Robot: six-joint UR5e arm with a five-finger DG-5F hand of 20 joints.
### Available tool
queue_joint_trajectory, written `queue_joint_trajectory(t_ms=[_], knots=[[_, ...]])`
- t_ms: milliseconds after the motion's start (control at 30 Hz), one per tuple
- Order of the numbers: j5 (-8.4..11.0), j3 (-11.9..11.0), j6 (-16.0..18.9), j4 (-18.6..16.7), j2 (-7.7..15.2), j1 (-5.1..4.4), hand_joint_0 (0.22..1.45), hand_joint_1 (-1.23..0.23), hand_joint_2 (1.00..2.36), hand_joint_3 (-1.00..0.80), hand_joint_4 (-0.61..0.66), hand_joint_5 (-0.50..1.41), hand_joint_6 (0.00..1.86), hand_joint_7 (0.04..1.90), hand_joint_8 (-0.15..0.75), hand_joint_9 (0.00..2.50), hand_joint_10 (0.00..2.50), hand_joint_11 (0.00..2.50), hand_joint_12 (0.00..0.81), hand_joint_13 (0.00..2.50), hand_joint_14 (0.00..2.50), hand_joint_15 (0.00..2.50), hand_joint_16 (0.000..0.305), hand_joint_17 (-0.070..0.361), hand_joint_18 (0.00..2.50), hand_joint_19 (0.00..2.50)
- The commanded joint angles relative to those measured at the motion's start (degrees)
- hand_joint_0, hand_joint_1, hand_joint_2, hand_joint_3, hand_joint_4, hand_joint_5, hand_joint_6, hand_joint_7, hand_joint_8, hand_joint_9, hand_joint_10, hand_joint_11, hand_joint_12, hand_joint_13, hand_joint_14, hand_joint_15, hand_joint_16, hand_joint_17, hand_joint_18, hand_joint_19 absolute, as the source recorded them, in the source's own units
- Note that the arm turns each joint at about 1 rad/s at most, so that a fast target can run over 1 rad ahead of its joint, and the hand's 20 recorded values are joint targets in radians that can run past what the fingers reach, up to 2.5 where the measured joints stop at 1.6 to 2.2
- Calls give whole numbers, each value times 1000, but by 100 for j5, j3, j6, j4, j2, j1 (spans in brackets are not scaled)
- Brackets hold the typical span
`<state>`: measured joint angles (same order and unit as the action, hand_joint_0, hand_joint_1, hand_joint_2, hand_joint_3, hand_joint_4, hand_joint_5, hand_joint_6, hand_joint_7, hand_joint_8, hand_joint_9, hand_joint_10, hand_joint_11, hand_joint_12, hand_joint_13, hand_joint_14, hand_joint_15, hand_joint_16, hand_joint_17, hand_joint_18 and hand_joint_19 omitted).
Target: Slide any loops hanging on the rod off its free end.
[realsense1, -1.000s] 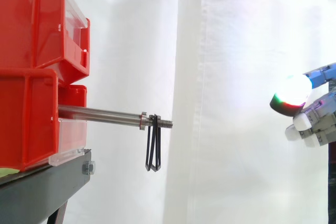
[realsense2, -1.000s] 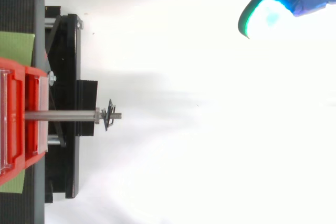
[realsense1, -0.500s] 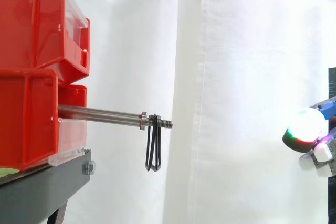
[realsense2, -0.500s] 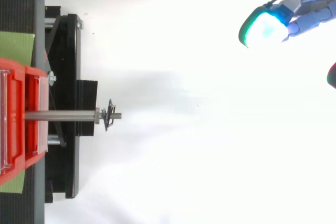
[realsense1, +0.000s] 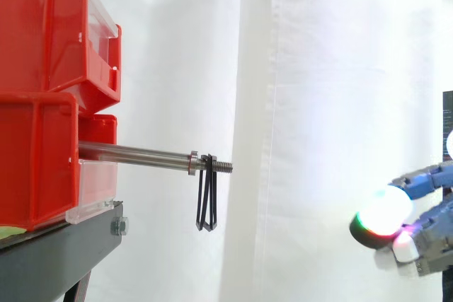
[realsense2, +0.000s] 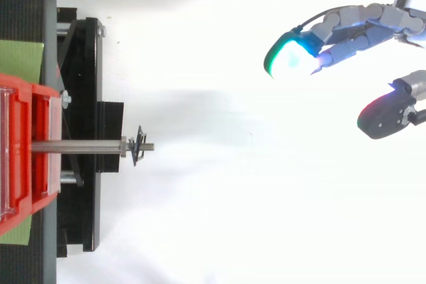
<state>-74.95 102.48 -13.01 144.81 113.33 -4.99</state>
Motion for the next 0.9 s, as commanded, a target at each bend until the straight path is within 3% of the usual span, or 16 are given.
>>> queue_joint_trajectory(t_ms=[0,133,167,267,467,500,800,867], knots=[[104,0,-62,-296,102,-38,520,-608,1000,-500,260,-169,502,748,266,707,0,0,309,438,0,0,42,93,325,122],[209,-35,-97,-559,348,-82,520,-608,1000,-500,265,-169,502,747,267,717,0,6,311,448,0,0,42,94,334,133],[209,-70,-88,-744,576,-99,520,-608,1000,-500,262,-169,502,750,267,719,0,7,310,449,0,0,42,94,336,128],[209,-193,-79,-972,814,-108,520,-608,1000,-500,264,-168,502,750,268,722,0,1,310,457,0,0,42,94,344,131],[174,-633,-62,-1034,1262,-117,527,-604,1000,-497,280,-165,502,750,272,760,0,25,310,489,0,0,42,93,372,155],[139,-852,-44,-1060,1490,-117,529,-603,1000,-496,277,-165,502,747,272,762,0,27,311,501,0,0,41,93,378,158],[-125,-1511,-18,-1166,2079,-126,544,-594,1000,-489,293,-158,502,754,272,837,2,71,303,558,0,5,40,91,431,179],[-195,-1784,-18,-1324,2325,-117,544,-594,1001,-489,298,-158,502,758,269,842,2,74,303,561,0,12,40,90,438,185]])
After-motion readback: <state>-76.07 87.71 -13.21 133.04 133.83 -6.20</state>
